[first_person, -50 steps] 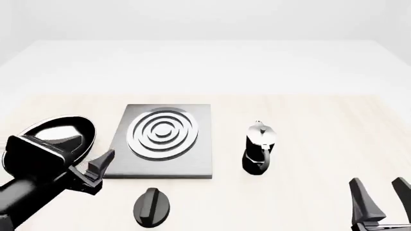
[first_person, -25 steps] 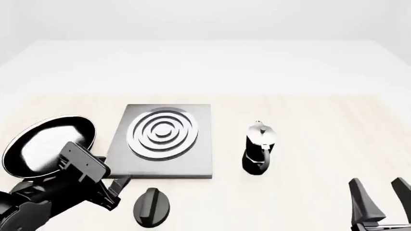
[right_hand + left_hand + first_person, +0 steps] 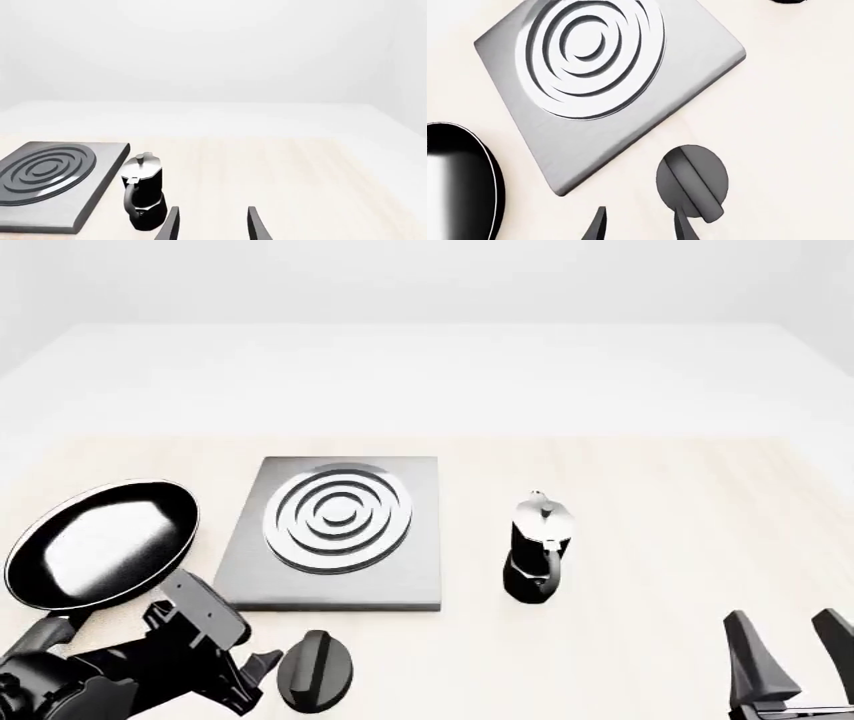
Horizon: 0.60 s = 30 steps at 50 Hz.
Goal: Turn on the stove and put the moka pot on it.
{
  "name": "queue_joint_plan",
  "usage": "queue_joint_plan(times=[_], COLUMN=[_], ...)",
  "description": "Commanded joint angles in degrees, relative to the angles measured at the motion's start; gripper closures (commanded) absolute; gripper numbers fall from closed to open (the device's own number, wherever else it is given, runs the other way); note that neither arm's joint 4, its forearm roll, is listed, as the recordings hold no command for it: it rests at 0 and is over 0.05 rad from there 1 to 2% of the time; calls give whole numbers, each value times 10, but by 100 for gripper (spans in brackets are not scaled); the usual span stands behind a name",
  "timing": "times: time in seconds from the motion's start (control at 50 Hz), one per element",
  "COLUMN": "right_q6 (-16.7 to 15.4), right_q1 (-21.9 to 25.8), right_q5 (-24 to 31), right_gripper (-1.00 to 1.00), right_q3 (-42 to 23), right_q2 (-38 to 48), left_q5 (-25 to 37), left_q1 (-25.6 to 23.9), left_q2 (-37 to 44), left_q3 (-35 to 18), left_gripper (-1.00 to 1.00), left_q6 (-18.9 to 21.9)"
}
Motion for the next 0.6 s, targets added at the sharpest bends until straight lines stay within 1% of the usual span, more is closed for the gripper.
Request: queue_joint_plan(times=[0.02,0.12,0.24,0.36,0.4,0.42,0.52,0.6], right_q6=[0,-1,0,0,0,1,1,1], right_q1=[2,3,2,2,1,1,2,1], right_q5=[0,-1,-1,-1,-1,-1,0,0], right_gripper=[-100,-100,-100,-100,-100,-100,-100,-100], right_q3=[-1,-1,-2,-3,-3,-3,-3,-2], right_q2=[1,2,3,2,2,2,2,1], left_q5=[-10,-16,-39,-73,-79,-84,-107,-114], left_q1=[-3,-3,-23,-41,-42,-49,-64,-72], left_q2=[17,22,43,74,79,83,103,111], left_q3=[21,24,26,35,38,39,48,48], left_gripper=[-100,-100,-100,-100,-100,-100,-100,-100], left_q6=[-7,-7,-24,-40,-40,-50,-63,-69])
